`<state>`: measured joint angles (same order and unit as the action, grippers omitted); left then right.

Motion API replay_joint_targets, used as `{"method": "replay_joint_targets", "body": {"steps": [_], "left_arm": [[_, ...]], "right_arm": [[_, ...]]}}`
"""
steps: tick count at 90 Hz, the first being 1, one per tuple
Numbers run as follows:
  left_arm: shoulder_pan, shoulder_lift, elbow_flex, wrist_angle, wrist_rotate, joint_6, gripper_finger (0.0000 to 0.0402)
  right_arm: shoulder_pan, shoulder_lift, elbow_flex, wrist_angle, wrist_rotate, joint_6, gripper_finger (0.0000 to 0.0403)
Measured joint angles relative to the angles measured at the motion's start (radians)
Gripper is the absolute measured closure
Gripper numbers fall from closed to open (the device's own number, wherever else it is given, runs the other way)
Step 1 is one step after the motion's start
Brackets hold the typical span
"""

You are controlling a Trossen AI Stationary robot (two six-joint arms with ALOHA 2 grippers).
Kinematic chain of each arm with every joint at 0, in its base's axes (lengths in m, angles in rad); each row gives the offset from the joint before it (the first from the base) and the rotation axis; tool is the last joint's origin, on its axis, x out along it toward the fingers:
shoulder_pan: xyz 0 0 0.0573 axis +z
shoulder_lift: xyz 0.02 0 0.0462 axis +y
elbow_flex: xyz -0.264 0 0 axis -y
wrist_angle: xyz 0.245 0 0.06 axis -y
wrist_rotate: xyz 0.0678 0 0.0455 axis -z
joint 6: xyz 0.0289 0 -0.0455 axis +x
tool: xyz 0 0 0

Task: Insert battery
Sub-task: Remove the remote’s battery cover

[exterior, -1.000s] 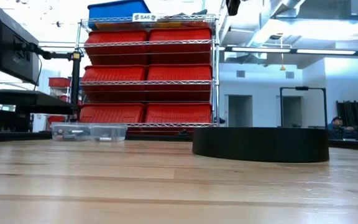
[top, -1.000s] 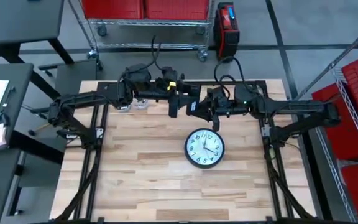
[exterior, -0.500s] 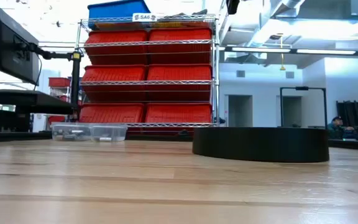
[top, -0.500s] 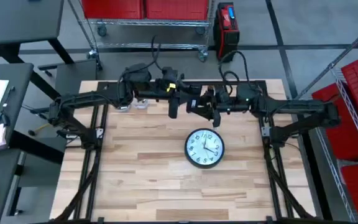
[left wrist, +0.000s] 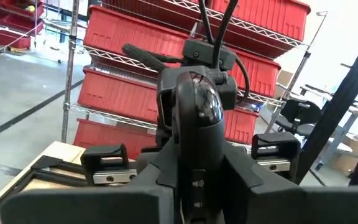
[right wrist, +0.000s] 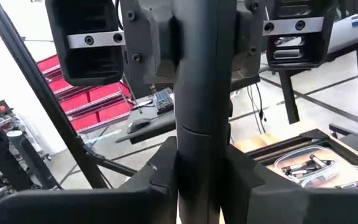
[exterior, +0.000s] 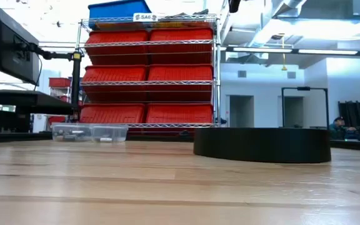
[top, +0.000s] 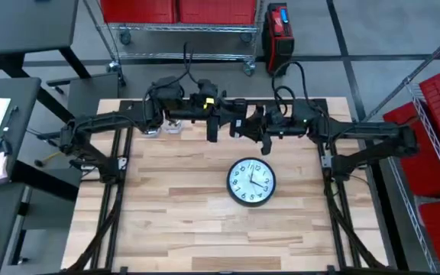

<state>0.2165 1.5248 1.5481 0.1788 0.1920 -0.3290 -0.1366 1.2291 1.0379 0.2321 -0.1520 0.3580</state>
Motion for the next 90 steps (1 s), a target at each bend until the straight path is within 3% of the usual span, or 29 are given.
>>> {"method": "replay_joint_targets", "body": {"steps": [30,57,70,90], "left_arm": [[0.019,0.004,0.029,-0.028,0.009,-0.006,0.036],[0.024,-0.004,0.043,0.017,-0.029,-0.014,0.036],[0.027,-0.014,0.048,0.041,-0.015,-0.019,0.036],[0.03,-0.009,0.042,-0.077,0.003,0.025,0.036]], "right_arm": [[0.023,0.0,-0.011,-0.05,0.048,-0.001,0.0343],[0.026,0.004,-0.024,-0.187,0.047,-0.007,0.0292],[0.028,0.006,-0.025,-0.23,0.057,-0.015,0.0292],[0.025,0.006,-0.022,-0.219,0.066,-0.017,0.0304]]}}
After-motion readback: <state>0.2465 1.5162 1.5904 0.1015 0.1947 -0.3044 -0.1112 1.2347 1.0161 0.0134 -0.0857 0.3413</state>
